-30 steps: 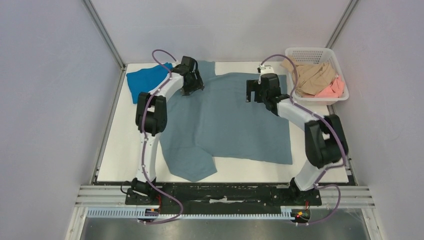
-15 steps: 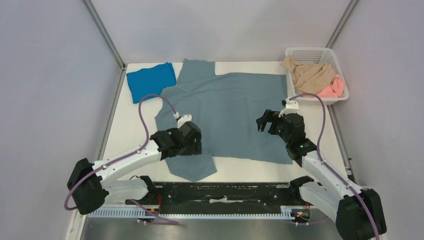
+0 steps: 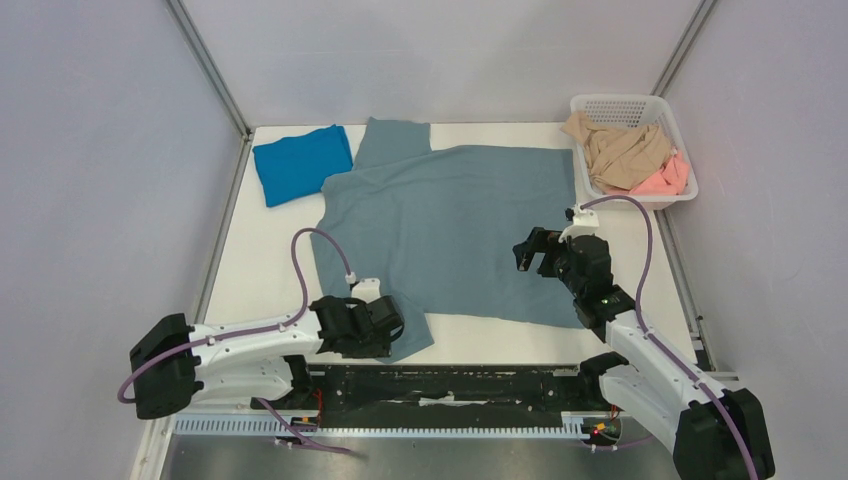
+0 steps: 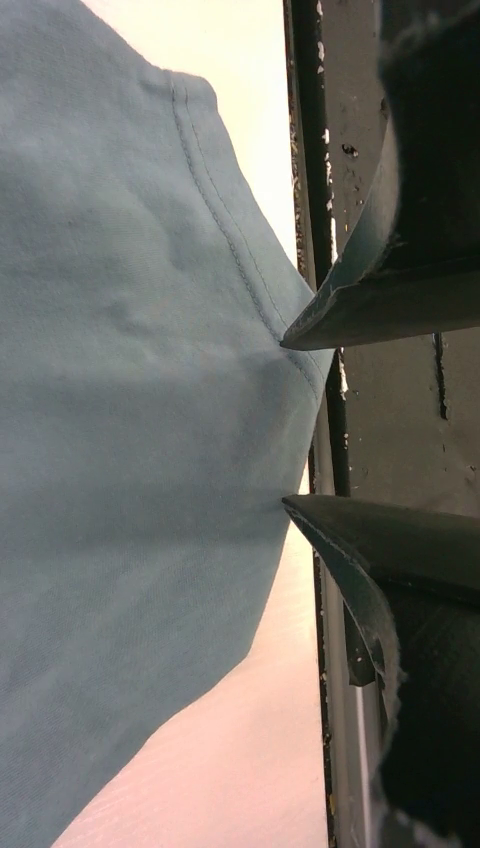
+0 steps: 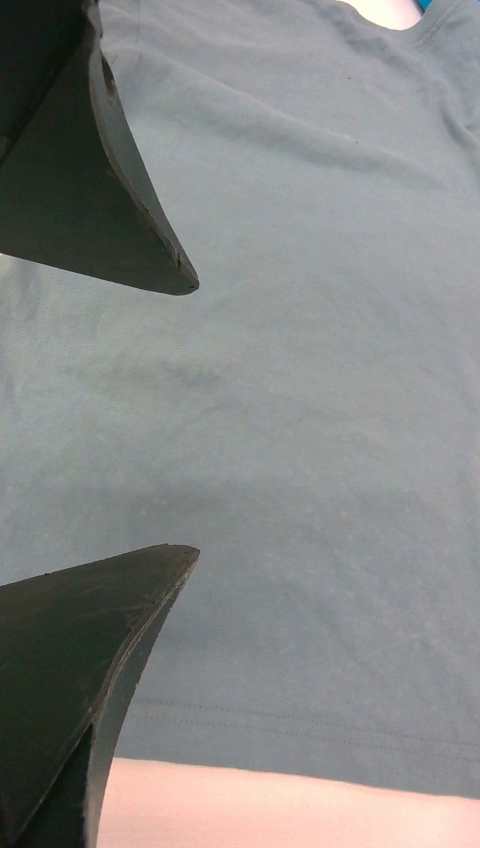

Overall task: Fold and stack the t-shirts
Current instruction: Grab the side of the flattened tshirt closest away from the robot with both arms

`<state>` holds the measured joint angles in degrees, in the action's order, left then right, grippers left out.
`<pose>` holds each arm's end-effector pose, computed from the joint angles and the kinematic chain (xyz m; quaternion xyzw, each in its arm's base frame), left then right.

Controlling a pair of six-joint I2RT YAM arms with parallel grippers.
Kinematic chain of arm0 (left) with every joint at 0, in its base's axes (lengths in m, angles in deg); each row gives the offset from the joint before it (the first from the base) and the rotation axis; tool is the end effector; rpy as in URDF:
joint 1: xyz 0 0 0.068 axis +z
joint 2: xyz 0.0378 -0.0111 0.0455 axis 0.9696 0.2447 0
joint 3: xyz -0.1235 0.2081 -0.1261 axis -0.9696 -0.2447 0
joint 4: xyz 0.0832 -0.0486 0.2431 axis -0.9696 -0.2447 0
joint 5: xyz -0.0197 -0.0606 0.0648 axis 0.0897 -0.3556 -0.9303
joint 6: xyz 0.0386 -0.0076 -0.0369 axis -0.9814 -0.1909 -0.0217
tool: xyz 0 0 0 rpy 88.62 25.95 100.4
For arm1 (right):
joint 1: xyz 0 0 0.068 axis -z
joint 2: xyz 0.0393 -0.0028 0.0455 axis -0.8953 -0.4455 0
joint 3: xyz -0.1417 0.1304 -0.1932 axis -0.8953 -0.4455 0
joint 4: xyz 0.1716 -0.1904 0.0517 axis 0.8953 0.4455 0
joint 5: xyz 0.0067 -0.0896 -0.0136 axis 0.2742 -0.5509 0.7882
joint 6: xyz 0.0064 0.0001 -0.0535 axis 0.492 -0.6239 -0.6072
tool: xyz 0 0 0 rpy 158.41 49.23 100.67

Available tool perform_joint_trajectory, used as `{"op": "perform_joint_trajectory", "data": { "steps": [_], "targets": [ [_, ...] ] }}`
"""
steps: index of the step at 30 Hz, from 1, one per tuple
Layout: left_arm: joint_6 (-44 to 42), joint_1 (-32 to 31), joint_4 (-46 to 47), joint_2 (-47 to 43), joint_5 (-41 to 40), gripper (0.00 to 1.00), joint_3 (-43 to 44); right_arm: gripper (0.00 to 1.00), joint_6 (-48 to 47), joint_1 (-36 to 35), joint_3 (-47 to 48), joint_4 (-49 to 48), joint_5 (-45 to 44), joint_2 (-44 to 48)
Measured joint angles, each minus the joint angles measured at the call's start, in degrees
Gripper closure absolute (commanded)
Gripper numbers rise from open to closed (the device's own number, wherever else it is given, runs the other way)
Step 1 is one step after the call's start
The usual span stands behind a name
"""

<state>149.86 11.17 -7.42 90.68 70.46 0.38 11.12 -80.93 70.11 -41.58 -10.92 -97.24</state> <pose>0.0796 -0.1451 0.1732 -0.0140 0.9830 -0.0473 0.1771 0.1861 0.0573 0.2060 0.0375 0.8355 0.1716 0.5206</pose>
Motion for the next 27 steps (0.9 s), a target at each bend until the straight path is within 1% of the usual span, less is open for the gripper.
{"op": "perform_joint_trajectory", "data": {
  "steps": [5, 7, 8, 11, 12, 13, 18, 22, 27],
  "targets": [
    [1.5, -0.1, 2.6, 2.6, 0.0, 0.40, -1.6, 0.02, 0.0, 0.0, 0.0, 0.0, -0.2, -1.2],
    [1.7, -0.1, 3.5, 3.6, -0.2, 0.47, -1.6, 0.02, 0.0, 0.0, 0.0, 0.1, -0.2, -1.6],
    [1.7, -0.1, 3.6, 4.0, -0.3, 0.54, -1.4, 0.02, 0.0, 0.0, 0.0, 0.1, -0.2, -1.7],
    [1.8, -0.1, 3.7, 5.9, -1.0, 0.87, -0.4, 0.02, 0.0, 0.0, 0.0, 0.3, -0.5, -1.7],
    [1.9, -0.1, 4.0, 6.4, -1.4, 0.96, -0.1, 0.02, 0.0, 0.0, 0.0, 0.4, -0.7, -1.6],
    [2.3, -0.1, 4.3, 6.7, -1.5, 0.98, 0.1, 0.02, 0.2, 0.0, 0.0, 0.6, -1.0, -1.5],
    [3.4, -0.2, 4.0, 6.4, -1.8, 0.98, 0.2, 0.02, 1.8, 0.0, -0.5, 3.3, -3.4, 1.2],
    [3.3, -0.2, 2.4, 3.8, -1.2, 0.98, -0.4, 0.02, 4.1, 0.0, -0.7, 9.8, -7.1, 5.6],
    [2.4, -0.2, 1.5, 0.3, 2.2, 0.98, -1.2, 0.02, 6.9, 0.0, -2.0, 20.2, -11.6, 12.7]
  ]
}}
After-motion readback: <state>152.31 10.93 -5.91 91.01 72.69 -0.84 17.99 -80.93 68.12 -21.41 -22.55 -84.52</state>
